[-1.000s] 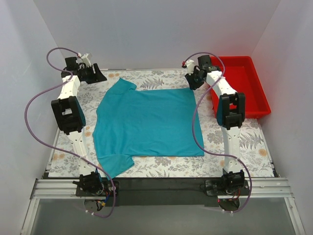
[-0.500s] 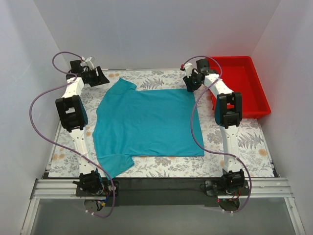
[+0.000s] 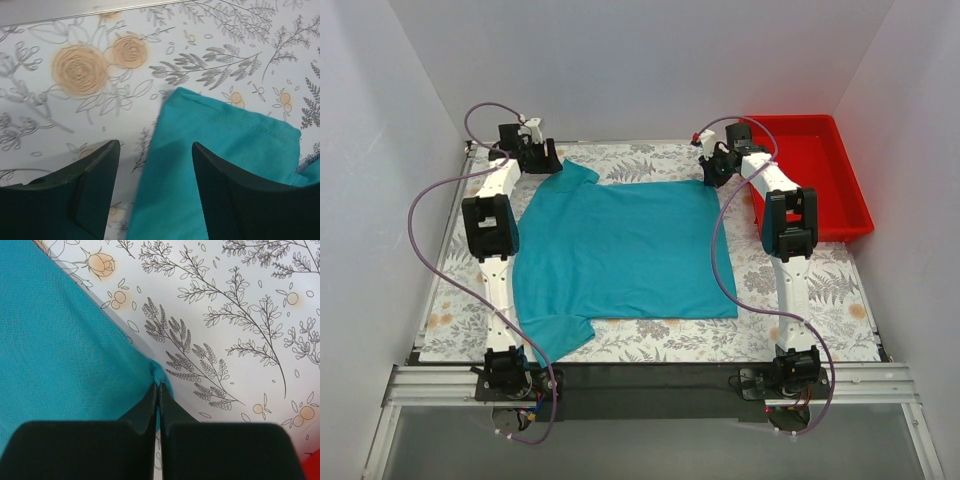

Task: Fold and stack the t-shirts
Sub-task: Fold the tshirt

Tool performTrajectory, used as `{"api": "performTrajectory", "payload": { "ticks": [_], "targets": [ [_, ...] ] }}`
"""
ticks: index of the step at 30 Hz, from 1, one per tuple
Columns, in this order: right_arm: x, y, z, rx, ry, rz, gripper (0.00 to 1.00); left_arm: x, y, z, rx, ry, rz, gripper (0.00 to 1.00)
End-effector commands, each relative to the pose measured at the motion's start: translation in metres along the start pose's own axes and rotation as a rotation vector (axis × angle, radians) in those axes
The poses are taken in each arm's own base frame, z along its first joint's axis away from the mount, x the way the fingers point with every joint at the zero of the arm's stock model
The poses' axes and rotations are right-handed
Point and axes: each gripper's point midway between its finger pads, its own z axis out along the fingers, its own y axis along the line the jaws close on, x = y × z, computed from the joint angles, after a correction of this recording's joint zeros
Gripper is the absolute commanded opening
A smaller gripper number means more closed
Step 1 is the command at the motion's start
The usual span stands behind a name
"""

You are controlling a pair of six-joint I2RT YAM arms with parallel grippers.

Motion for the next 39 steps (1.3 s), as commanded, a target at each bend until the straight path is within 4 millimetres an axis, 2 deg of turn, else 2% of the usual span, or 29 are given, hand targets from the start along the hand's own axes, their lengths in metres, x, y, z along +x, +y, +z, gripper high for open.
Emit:
{"api": "performTrajectory", "payload": {
  "ticks": [1, 4, 6, 9, 12, 13, 15, 17, 19, 20, 21, 23, 25, 26, 28, 29, 31, 36, 38, 39],
  "targets": [
    [0.007, 0.007, -0.003, -0.024, 0.016, -0.023, 0.01, -0.003, -0.017, 0.010, -0.049, 0.014, 0.130, 0.58],
    [0.005, 0.007, -0.006, -0.022, 0.012, -0.024, 0.01, 0.005, -0.025, 0.015, -0.048, 0.039, 0.139, 0.54],
    [0.003, 0.007, -0.008, -0.022, 0.007, -0.030, 0.01, 0.010, -0.022, 0.014, -0.062, 0.056, 0.129, 0.52],
    [0.003, 0.006, -0.008, -0.018, 0.010, -0.036, 0.01, 0.019, -0.016, 0.015, -0.087, 0.081, 0.124, 0.44],
    [0.001, 0.008, -0.010, -0.024, 0.006, -0.034, 0.01, 0.019, -0.012, 0.015, -0.108, 0.082, 0.140, 0.26],
    [0.001, 0.008, -0.011, -0.026, 0.004, -0.032, 0.01, 0.018, -0.010, 0.015, -0.114, 0.079, 0.143, 0.15],
    [-0.006, 0.008, -0.018, -0.018, -0.008, -0.040, 0.01, -0.001, -0.013, 0.011, -0.117, 0.031, 0.153, 0.01],
    [-0.013, 0.008, -0.024, -0.013, -0.022, -0.054, 0.01, -0.027, -0.025, 0.001, -0.093, -0.033, 0.168, 0.00],
    [-0.023, 0.006, -0.034, -0.003, -0.041, -0.071, 0.01, -0.063, -0.039, -0.022, -0.070, -0.115, 0.187, 0.00],
    [-0.032, 0.006, -0.042, 0.005, -0.058, -0.083, 0.01, -0.065, -0.043, -0.025, -0.048, -0.129, 0.186, 0.00],
    [-0.038, 0.005, -0.049, 0.010, -0.071, -0.093, 0.01, -0.086, -0.052, -0.041, -0.027, -0.179, 0.203, 0.00],
    [-0.049, 0.009, -0.061, 0.006, -0.100, -0.104, 0.01, -0.097, -0.064, -0.059, 0.003, -0.215, 0.221, 0.00],
    [-0.054, 0.012, -0.070, 0.002, -0.115, -0.108, 0.01, -0.093, -0.071, -0.065, 0.037, -0.212, 0.229, 0.00],
    [-0.055, 0.012, -0.073, 0.004, -0.119, -0.110, 0.01, -0.101, -0.075, -0.075, 0.039, -0.232, 0.241, 0.00],
    [-0.060, 0.015, -0.080, 0.000, -0.131, -0.116, 0.01, -0.094, -0.077, -0.079, 0.056, -0.225, 0.241, 0.00],
    [-0.058, 0.016, -0.081, -0.003, -0.129, -0.114, 0.01, -0.100, -0.080, -0.088, 0.061, -0.241, 0.247, 0.00],
    [-0.061, 0.018, -0.086, -0.002, -0.135, -0.125, 0.01, -0.100, -0.081, -0.093, 0.067, -0.243, 0.250, 0.00],
    [-0.050, 0.029, -0.094, -0.020, -0.118, -0.134, 0.01, -0.098, -0.084, -0.123, 0.082, -0.250, 0.247, 0.00],
    [-0.052, 0.033, -0.102, -0.020, -0.126, -0.145, 0.01, -0.086, -0.083, -0.130, 0.096, -0.236, 0.250, 0.00],
    [-0.043, 0.037, -0.102, -0.035, -0.110, -0.134, 0.01, -0.089, -0.086, -0.141, 0.096, -0.248, 0.262, 0.00]
  ]
}}
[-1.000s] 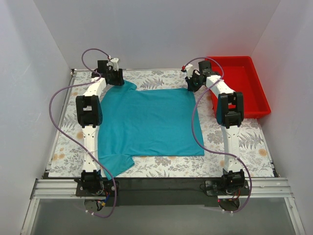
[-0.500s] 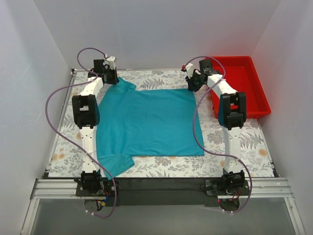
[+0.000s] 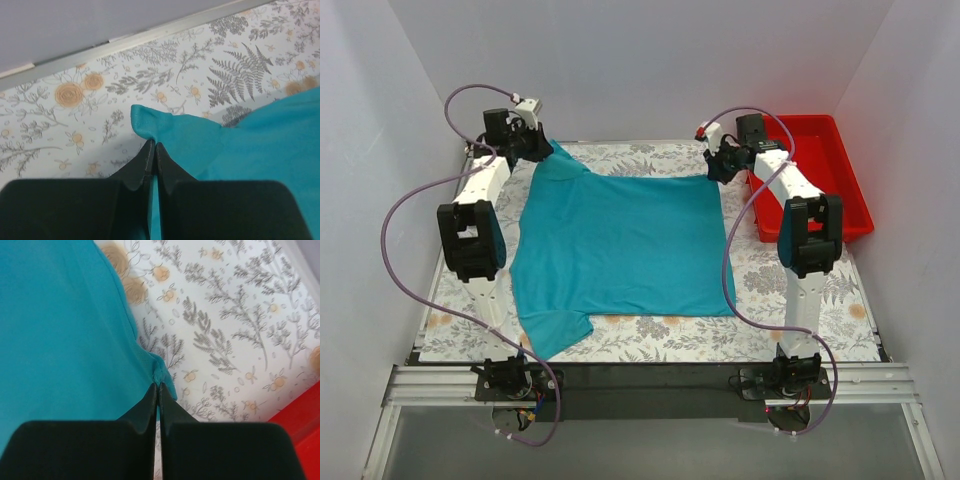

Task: Fold and stack the t-shirts
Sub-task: Fold the tshirt

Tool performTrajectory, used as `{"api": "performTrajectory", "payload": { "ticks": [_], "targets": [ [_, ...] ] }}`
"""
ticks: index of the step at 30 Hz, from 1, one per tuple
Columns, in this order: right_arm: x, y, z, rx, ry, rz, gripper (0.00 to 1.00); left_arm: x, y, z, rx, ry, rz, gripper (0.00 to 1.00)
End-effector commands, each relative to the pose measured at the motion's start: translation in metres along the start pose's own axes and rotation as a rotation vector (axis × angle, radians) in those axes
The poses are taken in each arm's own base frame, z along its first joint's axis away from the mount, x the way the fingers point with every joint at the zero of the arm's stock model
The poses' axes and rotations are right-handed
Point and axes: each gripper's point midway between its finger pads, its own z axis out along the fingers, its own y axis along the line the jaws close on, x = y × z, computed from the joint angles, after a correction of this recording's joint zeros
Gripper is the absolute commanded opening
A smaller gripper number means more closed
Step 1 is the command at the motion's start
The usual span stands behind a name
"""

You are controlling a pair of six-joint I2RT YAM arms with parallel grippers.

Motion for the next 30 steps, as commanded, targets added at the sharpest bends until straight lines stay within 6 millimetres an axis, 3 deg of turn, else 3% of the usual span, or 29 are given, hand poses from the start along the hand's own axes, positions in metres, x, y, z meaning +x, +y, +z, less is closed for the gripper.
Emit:
{"api": "performTrajectory", "payload": {
  "ticks": [1, 2, 3, 4, 7, 9, 10, 11, 13, 16, 17, 18, 20, 23, 24, 26, 30],
  "targets": [
    [-0.010, 0.010, -0.026, -0.014, -0.035, -0.031, 0.01, -0.032, -0.014, -0.043, 0.033, -0.071, 0.062, 0.00],
    [-0.008, 0.013, -0.028, -0.021, -0.033, -0.035, 0.01, -0.031, -0.012, -0.049, 0.031, -0.072, 0.070, 0.00],
    [-0.008, 0.016, -0.030, -0.025, -0.035, -0.038, 0.01, -0.017, -0.015, -0.051, 0.039, -0.048, 0.059, 0.00],
    [-0.005, 0.022, -0.034, -0.035, -0.032, -0.039, 0.01, -0.023, -0.018, -0.062, 0.043, -0.062, 0.084, 0.00],
    [-0.002, 0.033, -0.043, -0.052, -0.033, -0.040, 0.01, -0.005, -0.023, -0.072, 0.050, -0.034, 0.089, 0.00],
    [0.002, 0.038, -0.047, -0.060, -0.030, -0.041, 0.01, -0.006, -0.026, -0.083, 0.049, -0.041, 0.111, 0.00],
    [0.005, 0.044, -0.051, -0.068, -0.027, -0.041, 0.01, 0.008, -0.027, -0.085, 0.051, -0.019, 0.102, 0.00],
    [0.008, 0.047, -0.051, -0.073, -0.021, -0.039, 0.01, 0.004, -0.030, -0.092, 0.049, -0.029, 0.115, 0.00],
    [0.009, 0.051, -0.056, -0.077, -0.022, -0.045, 0.01, 0.020, -0.034, -0.097, 0.055, -0.004, 0.117, 0.00],
    [0.018, 0.062, -0.058, -0.106, -0.004, -0.036, 0.01, 0.028, -0.041, -0.110, 0.053, 0.007, 0.144, 0.00],
    [0.021, 0.065, -0.058, -0.115, 0.002, -0.031, 0.01, 0.043, -0.044, -0.112, 0.056, 0.034, 0.132, 0.00],
    [0.023, 0.068, -0.058, -0.126, 0.006, -0.030, 0.01, 0.041, -0.046, -0.119, 0.046, 0.029, 0.140, 0.00],
    [0.027, 0.072, -0.059, -0.138, 0.017, -0.031, 0.01, 0.061, -0.048, -0.124, 0.035, 0.068, 0.124, 0.00],
    [0.034, 0.077, -0.058, -0.155, 0.034, -0.032, 0.01, 0.074, -0.053, -0.135, 0.018, 0.092, 0.130, 0.00],
    [0.037, 0.080, -0.057, -0.163, 0.041, -0.028, 0.01, 0.088, -0.055, -0.137, 0.017, 0.117, 0.118, 0.00],
    [0.047, 0.085, -0.055, -0.180, 0.058, -0.029, 0.01, 0.098, -0.056, -0.143, 0.002, 0.136, 0.120, 0.00],
    [0.070, 0.094, -0.048, -0.207, 0.106, -0.029, 0.01, 0.134, -0.060, -0.149, -0.004, 0.206, 0.105, 0.00]
  ]
}}
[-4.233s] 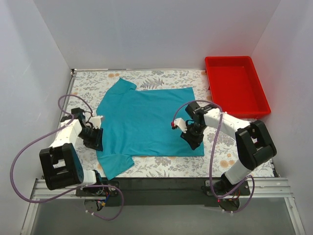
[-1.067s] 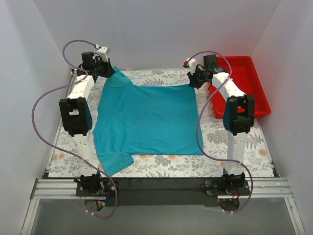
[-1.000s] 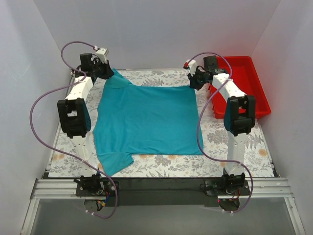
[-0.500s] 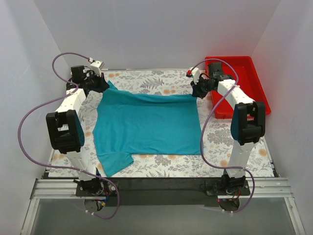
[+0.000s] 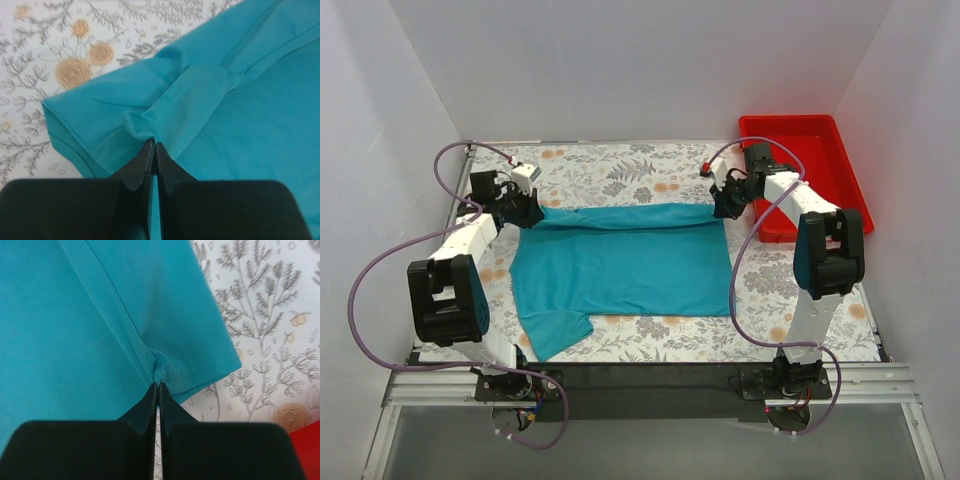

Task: Fold and stack the t-shirts
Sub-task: Fold the tshirt

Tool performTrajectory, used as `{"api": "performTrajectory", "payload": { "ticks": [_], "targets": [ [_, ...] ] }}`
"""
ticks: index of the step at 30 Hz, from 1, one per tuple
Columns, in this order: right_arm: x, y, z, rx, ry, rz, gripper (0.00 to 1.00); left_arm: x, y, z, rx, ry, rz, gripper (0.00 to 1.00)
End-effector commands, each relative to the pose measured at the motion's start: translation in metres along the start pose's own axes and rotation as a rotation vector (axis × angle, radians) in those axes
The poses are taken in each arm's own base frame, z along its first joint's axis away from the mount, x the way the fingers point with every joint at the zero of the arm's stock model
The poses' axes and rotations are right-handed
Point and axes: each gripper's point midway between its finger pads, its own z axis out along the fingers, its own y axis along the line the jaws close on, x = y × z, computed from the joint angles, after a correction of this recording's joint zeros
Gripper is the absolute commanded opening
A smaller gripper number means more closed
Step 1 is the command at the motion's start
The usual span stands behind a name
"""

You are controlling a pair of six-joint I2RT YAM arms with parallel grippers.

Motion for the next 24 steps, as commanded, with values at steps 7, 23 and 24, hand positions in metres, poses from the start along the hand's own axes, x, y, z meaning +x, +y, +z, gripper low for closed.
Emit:
{"api": "performTrajectory", "payload": {
  "ticks": [7, 23, 24],
  "targets": [
    [0.045, 0.024, 0.011, -0.065, 0.094, -0.026, 0.01, 0.052, -0.003, -0.007, -0.041, 0.101, 0.031, 0.00],
    [0.001, 0.020, -0.013, -0.056, 0.079, 0.001, 0.38, 0.015, -0.002, -0.011, 0.107, 0.136, -0.051, 0.41],
    [-0.002, 0.017, -0.009, -0.058, 0.085, 0.002, 0.37, 0.005, 0.001, -0.009, 0.107, 0.125, -0.050, 0.41]
  ]
}}
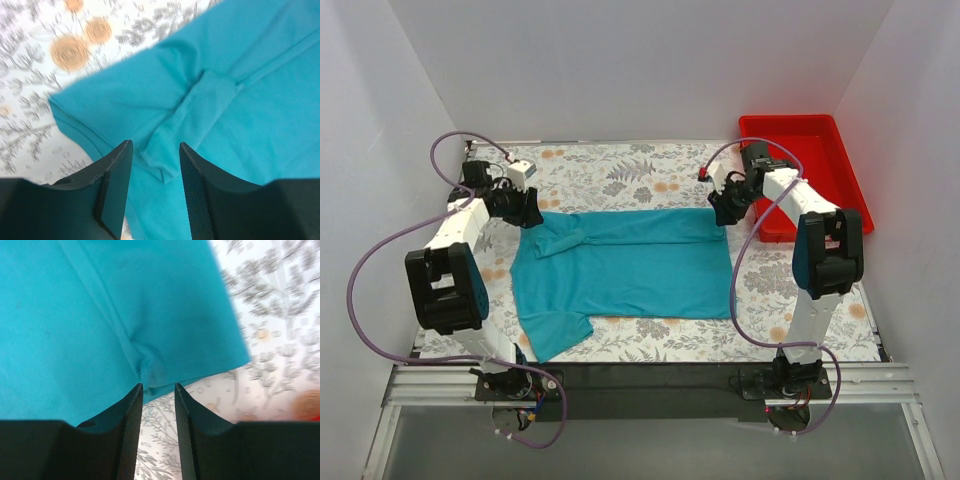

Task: Fold and stack the t-shirts
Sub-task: Fold the tshirt

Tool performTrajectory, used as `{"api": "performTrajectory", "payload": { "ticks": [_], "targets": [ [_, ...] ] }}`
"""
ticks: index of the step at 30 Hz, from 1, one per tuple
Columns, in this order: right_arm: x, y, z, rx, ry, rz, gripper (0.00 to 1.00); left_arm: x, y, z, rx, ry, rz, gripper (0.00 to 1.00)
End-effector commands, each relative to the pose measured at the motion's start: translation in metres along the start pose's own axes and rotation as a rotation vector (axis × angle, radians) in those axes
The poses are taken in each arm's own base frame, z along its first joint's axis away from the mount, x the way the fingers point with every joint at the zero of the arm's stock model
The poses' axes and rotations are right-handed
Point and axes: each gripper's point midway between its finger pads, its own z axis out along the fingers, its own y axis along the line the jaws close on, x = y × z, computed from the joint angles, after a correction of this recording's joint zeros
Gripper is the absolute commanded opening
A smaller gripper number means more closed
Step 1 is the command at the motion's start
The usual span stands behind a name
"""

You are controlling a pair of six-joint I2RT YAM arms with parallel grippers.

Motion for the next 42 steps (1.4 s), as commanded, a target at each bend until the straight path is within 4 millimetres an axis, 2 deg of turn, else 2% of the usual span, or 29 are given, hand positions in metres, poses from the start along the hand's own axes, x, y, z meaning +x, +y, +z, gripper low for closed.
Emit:
{"api": "performTrajectory", "payload": {
  "ticks": [1, 6, 7, 11, 15, 19, 20, 21, 24, 28, 34, 36, 39, 40, 42],
  "targets": [
    [-0.031, -0.002, -0.006, -0.005, -0.031, 0.011, 0.37, -0.015, -0.003, 0.009, 0.073, -0.006, -0.042, 0.41],
    [-0.029, 0.005, 0.017, -0.037, 0.030, 0.013, 0.37, -0.024, -0.006, 0.029, 0.111, 0.028, -0.063, 0.42],
    [-0.028, 0.006, 0.020, -0.040, 0.037, 0.006, 0.37, -0.028, -0.012, 0.034, 0.121, 0.032, -0.047, 0.43],
    [-0.022, 0.006, 0.032, -0.047, 0.074, -0.006, 0.37, -0.024, -0.022, 0.052, 0.144, 0.067, -0.038, 0.44],
    [-0.013, 0.006, 0.041, -0.055, 0.107, -0.009, 0.38, -0.012, -0.033, 0.068, 0.162, 0.119, -0.027, 0.45],
    [-0.005, 0.006, 0.044, -0.055, 0.129, -0.018, 0.35, -0.005, -0.029, 0.077, 0.140, 0.141, -0.028, 0.46],
    [-0.005, 0.008, 0.044, -0.059, 0.132, -0.019, 0.27, -0.006, -0.026, 0.079, 0.132, 0.139, -0.031, 0.45],
    [-0.003, 0.009, 0.044, -0.061, 0.134, -0.018, 0.24, -0.012, -0.037, 0.084, 0.148, 0.139, -0.006, 0.46],
    [-0.004, 0.011, 0.041, -0.063, 0.128, -0.020, 0.16, -0.013, -0.038, 0.090, 0.156, 0.147, 0.001, 0.46],
    [-0.003, 0.017, 0.039, -0.077, 0.129, -0.025, 0.15, -0.010, -0.045, 0.096, 0.173, 0.167, 0.017, 0.46],
    [0.001, 0.023, 0.035, -0.088, 0.145, -0.042, 0.15, 0.004, -0.055, 0.101, 0.201, 0.215, 0.008, 0.46],
    [0.004, 0.026, 0.033, -0.091, 0.153, -0.047, 0.15, 0.006, -0.059, 0.099, 0.214, 0.222, 0.007, 0.42],
    [0.006, 0.027, 0.031, -0.091, 0.157, -0.052, 0.15, 0.005, -0.066, 0.093, 0.228, 0.218, 0.017, 0.31],
    [0.006, 0.028, 0.030, -0.091, 0.155, -0.054, 0.14, -0.003, -0.069, 0.086, 0.233, 0.192, 0.032, 0.25],
    [0.004, 0.029, 0.028, -0.090, 0.151, -0.060, 0.13, -0.001, -0.075, 0.079, 0.240, 0.190, 0.037, 0.19]
  ]
}}
